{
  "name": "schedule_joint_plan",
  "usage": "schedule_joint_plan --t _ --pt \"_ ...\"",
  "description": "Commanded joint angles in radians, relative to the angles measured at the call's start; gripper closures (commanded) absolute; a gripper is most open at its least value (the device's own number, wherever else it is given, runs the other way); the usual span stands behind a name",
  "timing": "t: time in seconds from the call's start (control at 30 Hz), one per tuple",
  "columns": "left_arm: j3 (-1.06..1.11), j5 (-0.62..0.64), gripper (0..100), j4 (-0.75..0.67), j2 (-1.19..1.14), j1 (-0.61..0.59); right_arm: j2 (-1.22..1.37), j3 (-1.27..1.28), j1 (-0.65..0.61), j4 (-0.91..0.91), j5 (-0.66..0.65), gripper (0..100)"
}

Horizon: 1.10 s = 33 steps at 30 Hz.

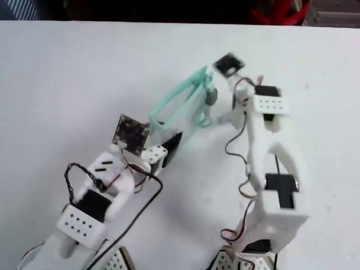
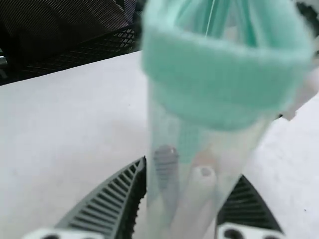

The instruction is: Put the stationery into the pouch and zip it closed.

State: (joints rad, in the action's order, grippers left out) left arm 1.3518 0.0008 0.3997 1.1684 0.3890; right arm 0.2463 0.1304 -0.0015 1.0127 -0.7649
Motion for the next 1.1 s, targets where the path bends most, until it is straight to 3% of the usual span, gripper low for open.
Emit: schedule_joint_plan --t 0.0,0.4,0.47,0.57,0.7,0.93,1.07 --pt "-0.026 0.011 78 -0.02 0.01 -0.008 0.051 -0.038 -0.031 -0.056 -0.069 75.2" --pt "-0.026 0.011 78 -0.02 0.01 -0.008 0.177 -0.038 -0.044 -0.18 -0.192 75.4" --pt "-0.026 0.011 78 -0.02 0.01 -0.008 0.213 -0.055 -0.045 -0.191 -0.198 80.8" --pt "-0.026 0.011 78 -0.02 0.01 -0.008 0.257 -0.12 -0.039 -0.156 -0.196 98.6" --pt "-0.026 0.011 78 -0.02 0.01 -0.01 0.265 -0.206 0.002 -0.061 -0.193 98.1" --pt "-0.026 0.011 78 -0.02 0.01 -0.015 0.11 -0.379 0.162 0.104 0.075 98.1" --pt "-0.026 0.011 78 -0.02 0.01 -0.015 -0.015 -0.385 0.194 0.217 0.104 98.1"
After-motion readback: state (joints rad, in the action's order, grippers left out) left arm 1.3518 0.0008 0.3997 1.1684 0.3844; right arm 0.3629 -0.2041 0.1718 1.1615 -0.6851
